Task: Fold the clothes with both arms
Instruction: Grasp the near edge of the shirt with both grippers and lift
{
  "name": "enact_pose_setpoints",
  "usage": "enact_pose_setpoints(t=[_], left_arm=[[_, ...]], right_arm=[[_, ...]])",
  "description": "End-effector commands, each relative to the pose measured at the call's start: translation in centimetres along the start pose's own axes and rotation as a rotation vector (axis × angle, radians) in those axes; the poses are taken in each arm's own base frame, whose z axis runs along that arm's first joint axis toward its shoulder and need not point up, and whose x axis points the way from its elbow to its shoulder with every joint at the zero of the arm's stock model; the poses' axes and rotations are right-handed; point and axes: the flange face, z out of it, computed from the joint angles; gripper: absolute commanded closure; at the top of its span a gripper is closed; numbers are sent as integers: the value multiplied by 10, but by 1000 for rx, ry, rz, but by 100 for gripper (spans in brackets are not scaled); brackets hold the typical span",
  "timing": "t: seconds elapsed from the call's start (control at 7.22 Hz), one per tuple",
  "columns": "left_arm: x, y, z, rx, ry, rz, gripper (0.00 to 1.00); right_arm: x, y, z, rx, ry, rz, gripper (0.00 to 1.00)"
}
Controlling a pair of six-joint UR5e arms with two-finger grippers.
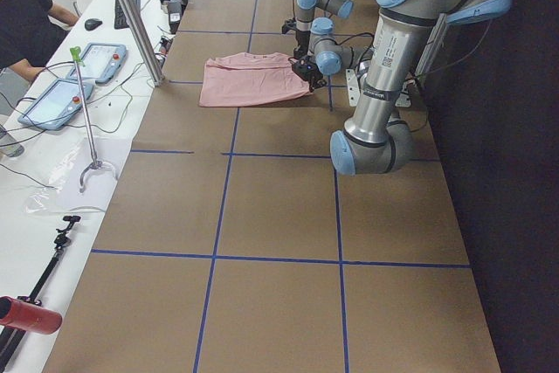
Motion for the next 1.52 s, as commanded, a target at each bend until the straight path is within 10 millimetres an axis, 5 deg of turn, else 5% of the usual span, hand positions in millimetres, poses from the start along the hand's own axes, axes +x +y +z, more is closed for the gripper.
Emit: enact_pose_setpoints(t=[0.0, 0.42, 0.69, 0.97, 1.39], left_arm=[[-1, -1, 1, 1, -2, 0, 100], [0, 0, 0, 0, 0, 0, 100], [-4, -3, 1, 19, -32, 29, 100], [-12, 1, -20, 16, -37, 71, 100], [-41, 34, -58, -25, -87, 112, 100]], right_arm=[[-2, 0, -1, -3, -3, -1, 100], [-5, 2, -5, -5, -13, -4, 100], [-11, 6, -37, -11, -76, -10, 100], [-9, 13, -63, -26, -121, -22, 100], [0, 39, -103, -84, -185, -61, 100]])
